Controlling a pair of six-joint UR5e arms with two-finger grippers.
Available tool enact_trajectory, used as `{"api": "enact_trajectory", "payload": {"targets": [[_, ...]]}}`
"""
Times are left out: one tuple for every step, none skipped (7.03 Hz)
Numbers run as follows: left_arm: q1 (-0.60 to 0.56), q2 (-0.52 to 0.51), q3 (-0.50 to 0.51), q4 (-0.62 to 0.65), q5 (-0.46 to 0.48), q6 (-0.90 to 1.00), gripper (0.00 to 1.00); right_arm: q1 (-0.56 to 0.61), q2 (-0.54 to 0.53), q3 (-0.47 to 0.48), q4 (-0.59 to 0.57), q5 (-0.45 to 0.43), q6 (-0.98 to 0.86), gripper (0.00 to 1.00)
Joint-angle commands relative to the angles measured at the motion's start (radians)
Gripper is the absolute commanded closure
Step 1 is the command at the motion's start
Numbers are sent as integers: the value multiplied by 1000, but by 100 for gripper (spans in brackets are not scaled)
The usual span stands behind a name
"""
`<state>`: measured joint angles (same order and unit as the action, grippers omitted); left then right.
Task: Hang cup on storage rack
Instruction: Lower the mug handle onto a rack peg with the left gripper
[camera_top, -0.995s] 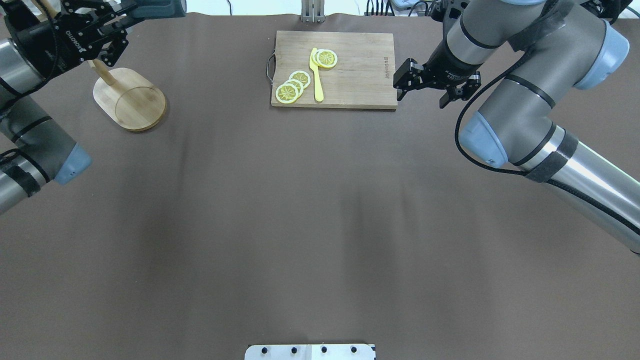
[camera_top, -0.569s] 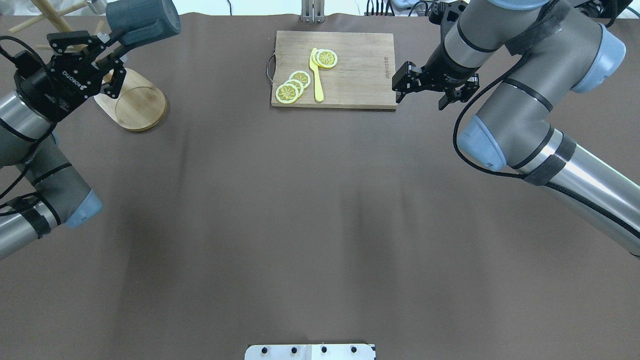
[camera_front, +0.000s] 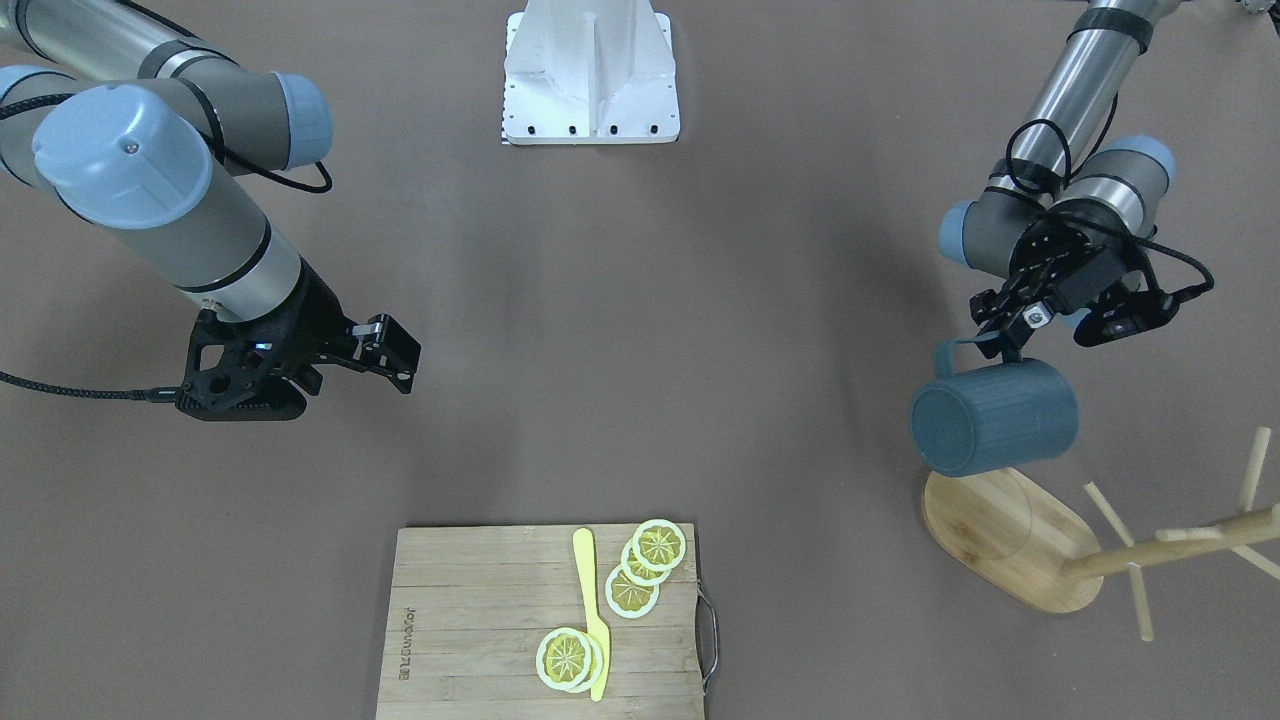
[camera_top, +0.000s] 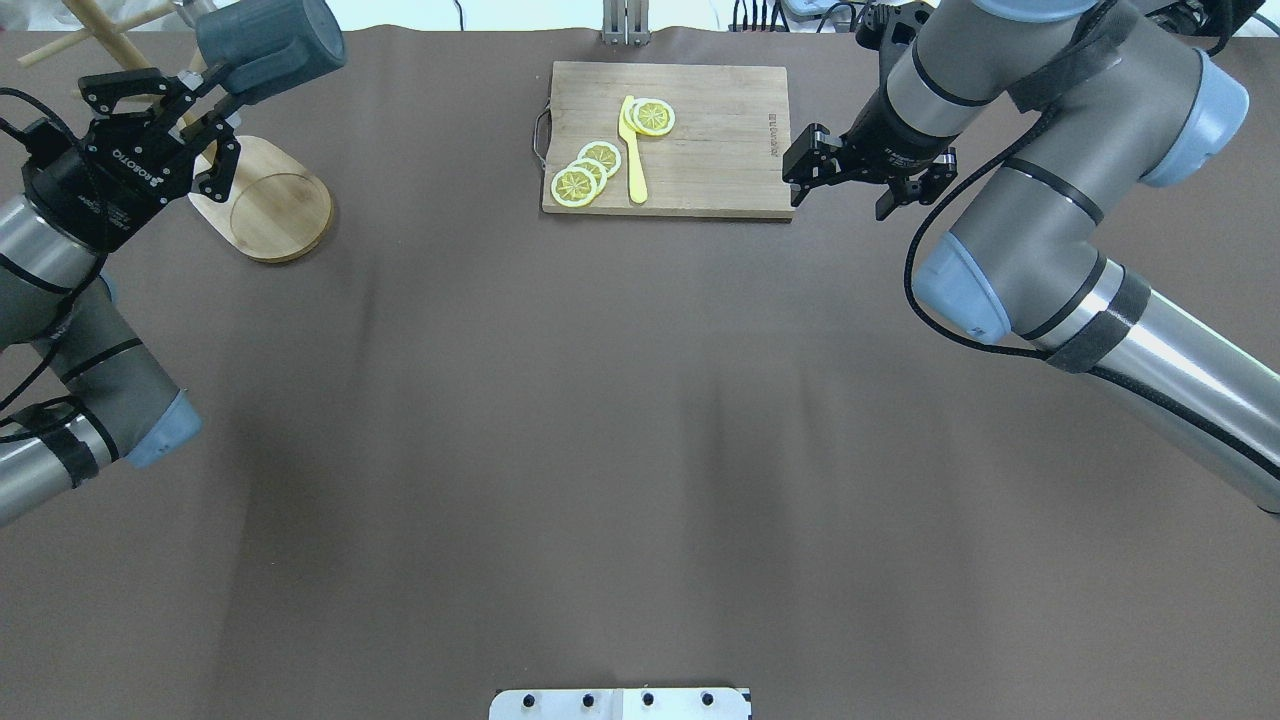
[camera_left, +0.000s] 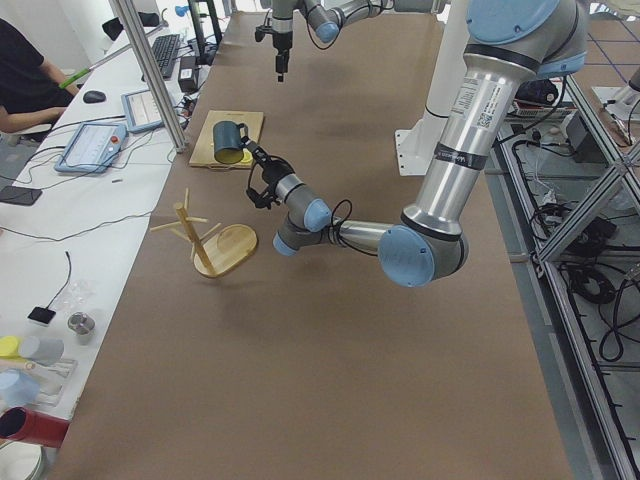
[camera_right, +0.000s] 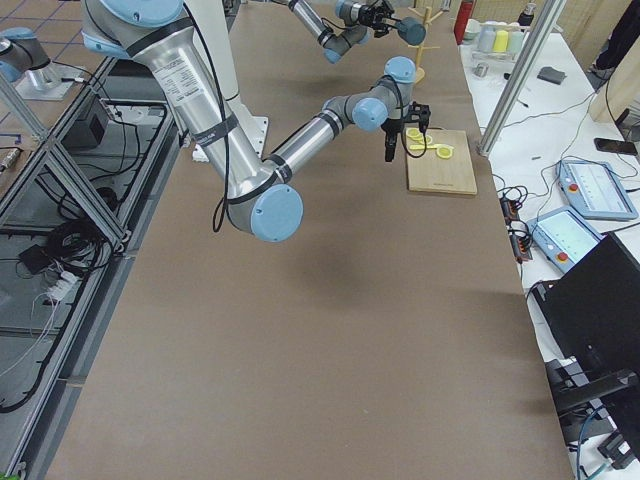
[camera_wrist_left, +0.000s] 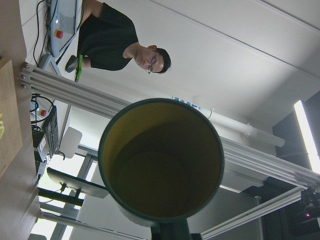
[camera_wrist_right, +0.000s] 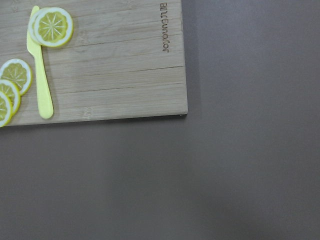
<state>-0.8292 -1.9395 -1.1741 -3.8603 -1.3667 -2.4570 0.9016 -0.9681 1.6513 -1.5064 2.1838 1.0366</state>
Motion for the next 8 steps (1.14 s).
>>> {"api": "enact_trajectory", "payload": {"targets": [[-43, -9, 51, 8, 1, -8, 100, -15, 0, 1, 0, -19, 0, 0], [-63, -24, 83, 21, 1, -8, 100, -32, 2, -1, 2, -41, -1, 0], [-71, -36, 106, 25, 1, -8, 100, -33, 2, -1, 0, -41, -1, 0], [-86, -51, 114, 65, 1, -8, 100, -33, 2, 2, 0, -39, 0, 0], [-93, -58, 120, 90, 1, -8, 100, -35, 0, 7, 0, -39, 0, 0], [-96, -59, 134, 90, 0, -10, 100, -35, 0, 7, 0, -39, 0, 0], [-99, -59, 145, 90, 1, -40, 100, -35, 0, 5, 0, -39, -1, 0], [-117, -59, 163, 90, 0, -72, 100, -35, 0, 7, 0, -39, 0, 0]]}}
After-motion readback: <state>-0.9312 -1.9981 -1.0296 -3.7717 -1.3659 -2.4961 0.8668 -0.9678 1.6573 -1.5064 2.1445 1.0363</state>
